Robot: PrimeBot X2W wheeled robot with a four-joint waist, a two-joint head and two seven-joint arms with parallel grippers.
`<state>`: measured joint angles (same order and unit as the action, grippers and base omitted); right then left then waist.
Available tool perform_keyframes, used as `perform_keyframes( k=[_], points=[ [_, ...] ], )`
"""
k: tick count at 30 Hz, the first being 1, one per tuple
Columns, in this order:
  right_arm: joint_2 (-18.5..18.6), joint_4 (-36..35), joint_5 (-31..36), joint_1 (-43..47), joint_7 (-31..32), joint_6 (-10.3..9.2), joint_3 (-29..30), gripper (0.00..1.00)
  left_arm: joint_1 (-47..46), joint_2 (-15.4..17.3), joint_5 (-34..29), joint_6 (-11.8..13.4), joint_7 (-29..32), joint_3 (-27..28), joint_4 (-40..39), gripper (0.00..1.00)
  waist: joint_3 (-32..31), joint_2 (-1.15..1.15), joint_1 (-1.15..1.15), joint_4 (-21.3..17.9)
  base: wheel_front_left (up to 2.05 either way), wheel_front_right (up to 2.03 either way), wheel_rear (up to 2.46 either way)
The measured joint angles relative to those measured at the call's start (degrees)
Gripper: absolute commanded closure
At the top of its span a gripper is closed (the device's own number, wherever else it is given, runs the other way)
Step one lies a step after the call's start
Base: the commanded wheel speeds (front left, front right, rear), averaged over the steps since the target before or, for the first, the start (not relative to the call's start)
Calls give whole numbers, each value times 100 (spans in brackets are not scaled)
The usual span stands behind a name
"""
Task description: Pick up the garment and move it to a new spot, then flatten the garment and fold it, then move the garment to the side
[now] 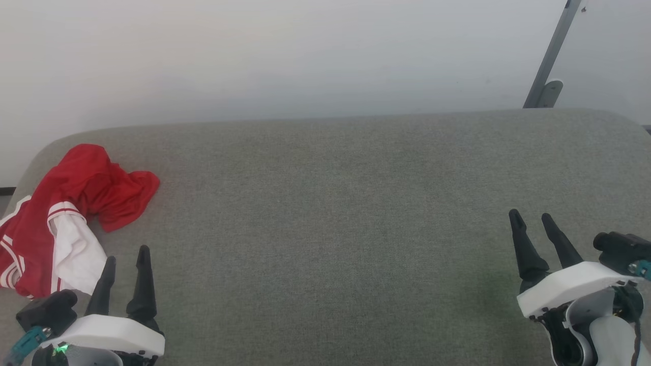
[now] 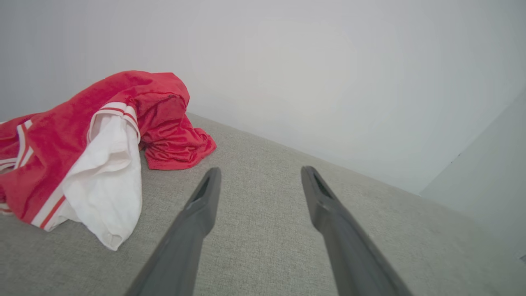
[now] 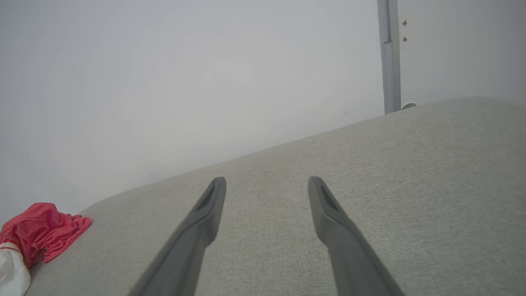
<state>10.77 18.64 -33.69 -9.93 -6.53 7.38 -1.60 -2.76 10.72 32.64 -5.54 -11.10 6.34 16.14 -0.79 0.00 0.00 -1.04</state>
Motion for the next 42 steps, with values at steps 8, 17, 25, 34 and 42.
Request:
perform_keyframes(
  k=[8, 17, 25, 34, 42],
  points=[
    [5, -20, 323, 1, -54, 1, -21, 0, 23, 7, -311, -27, -93, 45, -19, 0, -14, 0, 0, -13, 0, 0, 0],
    [15, -40, 632, 2, -112, 1, -26, 0, 34, 27, -620, -37, -189, 93, -48, 0, -21, 0, 0, -31, 0, 0, 0],
    [35, -52, 905, 9, -176, 2, -23, 0, 51, 54, -912, -56, -269, 115, -46, 0, -25, 0, 0, -61, 0, 0, 0],
    [52, -68, 1218, 24, -237, 3, -26, 0, 107, 102, -1187, -83, -367, 135, -31, 0, -25, 0, 0, -95, 0, 0, 0],
    [48, -113, 1314, 45, -254, 4, -4, 0, 112, 108, -1257, -88, -389, 146, -48, 0, -19, 0, 0, -95, 0, 0, 0]
  ],
)
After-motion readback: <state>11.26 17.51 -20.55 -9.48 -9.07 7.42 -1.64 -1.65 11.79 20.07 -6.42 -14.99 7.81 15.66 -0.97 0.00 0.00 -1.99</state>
